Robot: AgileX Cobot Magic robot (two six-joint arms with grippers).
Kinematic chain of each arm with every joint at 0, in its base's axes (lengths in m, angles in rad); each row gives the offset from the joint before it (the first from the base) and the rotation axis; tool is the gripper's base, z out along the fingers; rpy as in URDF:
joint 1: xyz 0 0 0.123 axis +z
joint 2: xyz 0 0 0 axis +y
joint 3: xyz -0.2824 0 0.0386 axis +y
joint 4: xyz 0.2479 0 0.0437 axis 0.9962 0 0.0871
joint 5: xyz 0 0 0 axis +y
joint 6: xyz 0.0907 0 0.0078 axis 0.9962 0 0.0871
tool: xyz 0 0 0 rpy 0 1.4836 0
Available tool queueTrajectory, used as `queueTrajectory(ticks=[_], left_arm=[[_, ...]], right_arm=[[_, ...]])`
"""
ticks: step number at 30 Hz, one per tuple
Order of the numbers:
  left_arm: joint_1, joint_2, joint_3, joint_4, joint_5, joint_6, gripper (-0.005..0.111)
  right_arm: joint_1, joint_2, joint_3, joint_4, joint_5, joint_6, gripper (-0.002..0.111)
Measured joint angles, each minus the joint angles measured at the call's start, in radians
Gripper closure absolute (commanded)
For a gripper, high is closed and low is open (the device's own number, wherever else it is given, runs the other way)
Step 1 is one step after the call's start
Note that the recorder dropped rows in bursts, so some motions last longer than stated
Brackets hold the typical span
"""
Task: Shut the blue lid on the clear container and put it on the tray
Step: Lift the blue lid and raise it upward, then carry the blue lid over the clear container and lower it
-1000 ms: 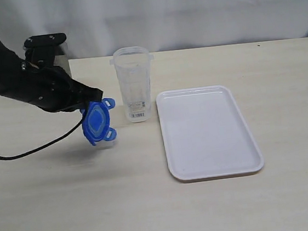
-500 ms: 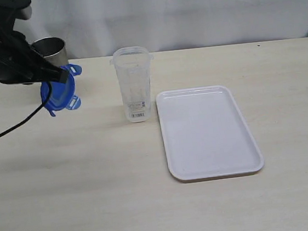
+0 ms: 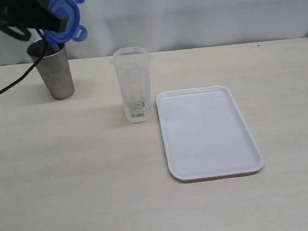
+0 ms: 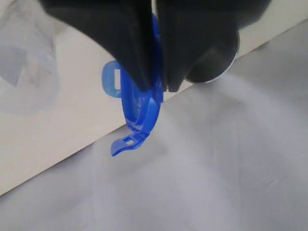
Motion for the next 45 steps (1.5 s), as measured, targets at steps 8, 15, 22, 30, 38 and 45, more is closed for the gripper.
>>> queueTrajectory(ticks=[8, 15, 22, 30, 38, 45], left_arm=[[0.0, 0.172, -0.15, 0.011, -0.014, 0.0, 0.107], [0.0, 0.29, -0.263, 0.011, -0.101, 0.055, 0.107], [-0.016, 0.349, -0.283, 0.011, -0.142, 0.315, 0.107], [-0.091, 0.354, -0.284, 0.015, -0.233, 0.537, 0.107], [-0.126, 0.355, -0.284, 0.019, -0.157, 0.633, 0.107], [-0.153, 0.355, -0.284, 0.05, -0.078, 0.652, 0.107]], right_arm=[[0.0, 0.0, 0.0, 0.0, 0.0, 0.0, 0.104], [0.0, 0.0, 0.0, 0.0, 0.0, 0.0, 0.104], [0.0, 0.0, 0.0, 0.0, 0.0, 0.0, 0.104], [0.0, 0.0, 0.0, 0.0, 0.0, 0.0, 0.104], [0.0, 0.0, 0.0, 0.0, 0.0, 0.0, 0.104], [0.0, 0.0, 0.0, 0.0, 0.0, 0.0, 0.104]])
